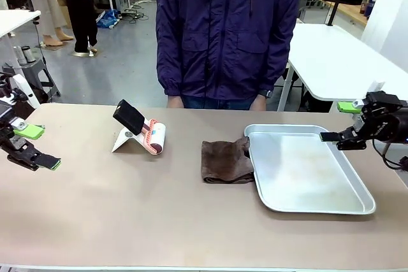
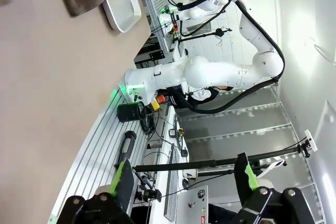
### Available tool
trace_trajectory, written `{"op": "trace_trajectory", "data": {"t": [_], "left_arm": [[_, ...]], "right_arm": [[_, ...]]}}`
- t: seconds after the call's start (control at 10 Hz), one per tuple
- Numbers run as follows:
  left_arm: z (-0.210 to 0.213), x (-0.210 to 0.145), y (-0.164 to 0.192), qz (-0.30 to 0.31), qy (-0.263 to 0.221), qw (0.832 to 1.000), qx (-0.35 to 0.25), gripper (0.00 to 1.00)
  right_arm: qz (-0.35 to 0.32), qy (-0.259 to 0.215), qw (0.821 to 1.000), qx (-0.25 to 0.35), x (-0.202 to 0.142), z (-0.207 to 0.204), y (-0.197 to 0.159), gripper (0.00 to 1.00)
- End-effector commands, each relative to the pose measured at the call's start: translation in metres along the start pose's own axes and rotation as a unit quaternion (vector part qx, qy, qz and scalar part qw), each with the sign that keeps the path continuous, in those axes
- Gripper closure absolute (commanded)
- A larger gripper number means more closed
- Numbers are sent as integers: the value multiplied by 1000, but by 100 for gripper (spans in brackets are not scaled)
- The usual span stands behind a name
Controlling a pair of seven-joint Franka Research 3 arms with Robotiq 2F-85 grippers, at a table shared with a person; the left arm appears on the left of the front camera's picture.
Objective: Clean the surface of the table.
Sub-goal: Return the Lint Roller and towel to their original positions.
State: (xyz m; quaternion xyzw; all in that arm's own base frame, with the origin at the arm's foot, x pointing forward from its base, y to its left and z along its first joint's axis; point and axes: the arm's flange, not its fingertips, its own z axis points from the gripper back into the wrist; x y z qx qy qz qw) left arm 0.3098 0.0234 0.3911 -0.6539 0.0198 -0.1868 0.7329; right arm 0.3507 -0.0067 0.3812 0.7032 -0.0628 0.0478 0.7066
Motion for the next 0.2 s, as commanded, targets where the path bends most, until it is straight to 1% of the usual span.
{"op": "trace_trajectory", "data": {"t": [0.0,0.1], "left_arm": [[-3,-4,-5,5,-2,1000,-5,0],[-3,-4,-5,5,-2,1000,-5,0]], "right_arm": [[12,7,1000,0,-3,2,2,0],[12,7,1000,0,-3,2,2,0]]}}
